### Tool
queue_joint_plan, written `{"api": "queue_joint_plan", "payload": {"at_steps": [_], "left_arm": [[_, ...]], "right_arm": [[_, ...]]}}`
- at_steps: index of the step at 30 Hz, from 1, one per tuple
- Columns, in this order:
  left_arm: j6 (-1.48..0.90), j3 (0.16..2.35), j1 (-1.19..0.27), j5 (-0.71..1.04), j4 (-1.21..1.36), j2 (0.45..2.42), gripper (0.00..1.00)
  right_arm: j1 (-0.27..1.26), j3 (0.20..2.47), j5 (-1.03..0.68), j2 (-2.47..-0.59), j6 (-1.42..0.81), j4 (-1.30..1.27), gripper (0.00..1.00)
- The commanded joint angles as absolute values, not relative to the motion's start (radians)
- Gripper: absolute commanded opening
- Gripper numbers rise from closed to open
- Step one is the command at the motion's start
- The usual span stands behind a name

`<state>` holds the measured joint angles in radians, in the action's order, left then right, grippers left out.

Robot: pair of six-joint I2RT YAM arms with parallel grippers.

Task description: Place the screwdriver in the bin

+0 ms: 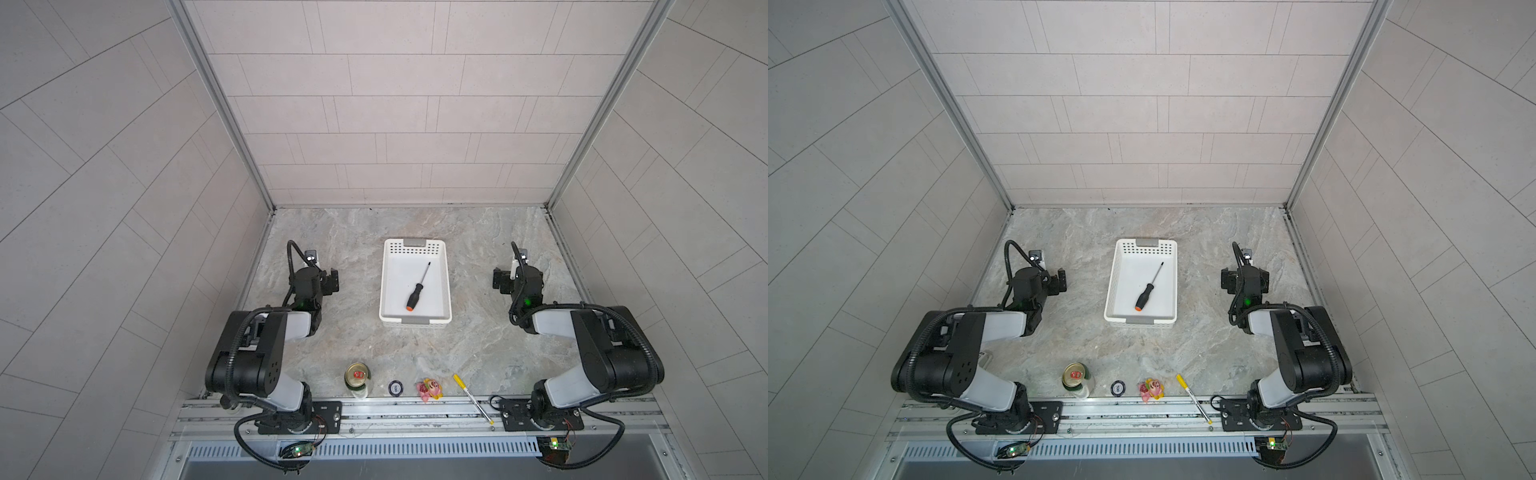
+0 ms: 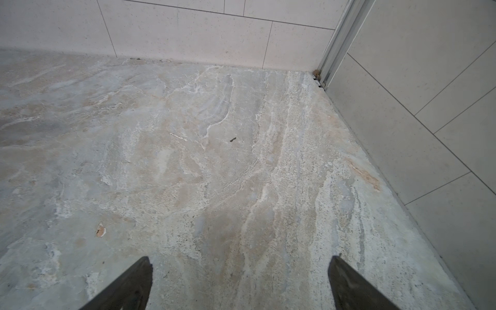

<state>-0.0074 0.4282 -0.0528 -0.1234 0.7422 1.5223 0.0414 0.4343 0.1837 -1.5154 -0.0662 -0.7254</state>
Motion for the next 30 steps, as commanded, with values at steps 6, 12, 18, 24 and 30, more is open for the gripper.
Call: {"api": "queue_joint_plan", "payload": {"at_steps": [6,12,18,24,30], "left_arm": [[0.002,0.442,-0.055,-0.125,0.730,1.526,1.00],[0.002,0.443,-0.056,-0.124,0.730,1.526,1.00],[0.002,0.442,-0.054,-0.124,0.730,1.526,1.00],[0.002,0.443,-0.055,-0.124,0.730,1.526,1.00],[0.002,0.443,-0.055,-0.125,0.730,1.526,1.00]], "right_arm": [[0.045,0.385,0.181,-1.482,-0.052,-0.788,1.00],[0.047,0.418,0.181,-1.498,-0.048,-0.740,1.00],[0.046,0.434,0.180,-1.510,-0.047,-0.720,1.00],[0.046,0.440,0.180,-1.515,-0.046,-0.713,1.00],[0.047,0.433,0.180,-1.509,-0.048,-0.720,1.00]]}}
